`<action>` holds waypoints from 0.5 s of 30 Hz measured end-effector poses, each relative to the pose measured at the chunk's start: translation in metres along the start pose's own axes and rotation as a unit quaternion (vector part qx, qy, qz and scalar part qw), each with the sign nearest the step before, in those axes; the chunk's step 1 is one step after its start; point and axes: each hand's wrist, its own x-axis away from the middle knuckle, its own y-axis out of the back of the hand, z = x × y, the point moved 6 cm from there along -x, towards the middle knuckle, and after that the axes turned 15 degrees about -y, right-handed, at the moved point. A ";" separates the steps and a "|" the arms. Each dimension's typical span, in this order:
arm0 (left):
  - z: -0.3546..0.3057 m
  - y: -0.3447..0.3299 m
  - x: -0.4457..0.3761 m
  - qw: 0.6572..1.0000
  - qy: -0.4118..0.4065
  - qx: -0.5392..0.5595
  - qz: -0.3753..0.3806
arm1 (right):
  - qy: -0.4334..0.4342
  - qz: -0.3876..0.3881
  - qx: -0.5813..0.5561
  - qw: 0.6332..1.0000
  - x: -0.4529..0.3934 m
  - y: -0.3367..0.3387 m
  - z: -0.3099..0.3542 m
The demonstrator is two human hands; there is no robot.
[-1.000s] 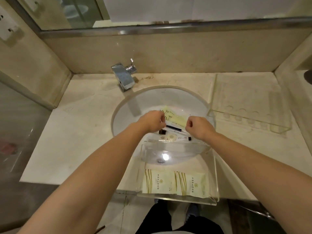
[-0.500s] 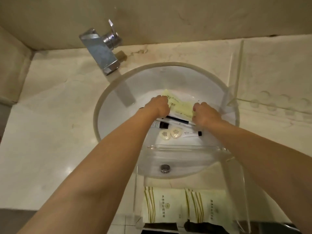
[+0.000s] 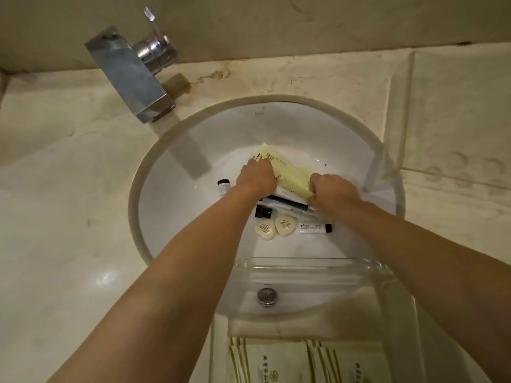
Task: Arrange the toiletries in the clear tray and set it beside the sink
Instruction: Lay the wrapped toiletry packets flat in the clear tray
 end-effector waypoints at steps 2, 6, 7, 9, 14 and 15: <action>-0.002 0.002 0.003 1.000 -0.014 0.028 -0.004 | 0.015 0.012 -0.017 1.000 0.004 0.001 0.000; -0.012 0.017 0.013 0.993 -0.040 0.104 -0.042 | 0.040 -0.009 -0.081 0.996 0.011 0.016 0.004; -0.014 0.023 0.016 0.989 -0.040 0.129 -0.058 | 0.044 -0.014 -0.100 0.994 0.014 0.022 0.005; -0.017 0.037 0.023 0.977 -0.027 0.193 -0.084 | 0.048 -0.011 -0.138 0.989 0.021 0.031 0.006; -0.022 0.058 0.052 0.925 0.026 0.367 -0.099 | 0.058 -0.016 -0.207 0.977 0.048 0.057 0.007; -0.024 0.062 0.060 0.913 0.032 0.394 -0.099 | 0.059 -0.014 -0.202 0.978 0.053 0.061 0.007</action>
